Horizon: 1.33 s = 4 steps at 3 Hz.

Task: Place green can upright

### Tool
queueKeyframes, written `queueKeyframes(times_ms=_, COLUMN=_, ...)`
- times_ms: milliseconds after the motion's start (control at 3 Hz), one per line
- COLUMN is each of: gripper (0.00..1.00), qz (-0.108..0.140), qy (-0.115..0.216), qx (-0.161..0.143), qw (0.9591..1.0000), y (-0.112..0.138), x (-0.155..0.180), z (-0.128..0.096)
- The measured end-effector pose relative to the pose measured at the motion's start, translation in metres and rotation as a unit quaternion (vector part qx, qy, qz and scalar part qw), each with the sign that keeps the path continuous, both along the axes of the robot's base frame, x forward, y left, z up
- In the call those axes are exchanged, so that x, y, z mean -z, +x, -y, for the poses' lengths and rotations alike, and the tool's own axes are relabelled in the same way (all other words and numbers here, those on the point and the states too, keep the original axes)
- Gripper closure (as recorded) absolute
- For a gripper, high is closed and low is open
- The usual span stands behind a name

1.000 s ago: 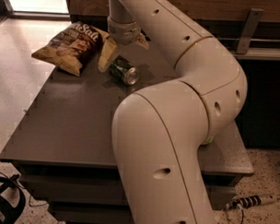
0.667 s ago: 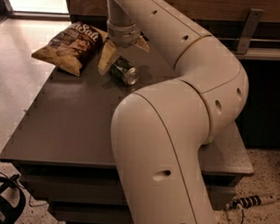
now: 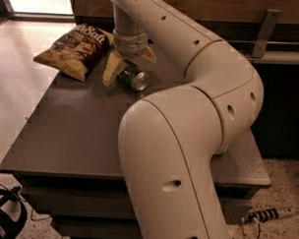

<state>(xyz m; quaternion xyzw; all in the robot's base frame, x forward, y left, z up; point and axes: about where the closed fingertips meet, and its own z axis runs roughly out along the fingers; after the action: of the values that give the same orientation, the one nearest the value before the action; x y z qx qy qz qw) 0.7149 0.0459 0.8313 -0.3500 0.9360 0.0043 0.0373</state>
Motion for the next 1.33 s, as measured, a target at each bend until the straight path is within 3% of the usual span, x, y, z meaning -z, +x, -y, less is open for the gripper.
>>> queueKeyframes(times_ms=333, gripper=0.00, qz=-0.022, qy=0.020, qx=-0.011, qw=0.9995, y=0.000, x=0.021, z=-0.011)
queueKeyframes(times_ms=667, gripper=0.18, qz=-0.011, qy=0.026, qx=-0.010, qw=0.9996, y=0.006, x=0.022, z=-0.016)
queueKeyframes(times_ms=1333, gripper=0.64, qz=-0.004, qy=0.030, qx=-0.010, qw=0.9995, y=0.010, x=0.020, z=-0.019)
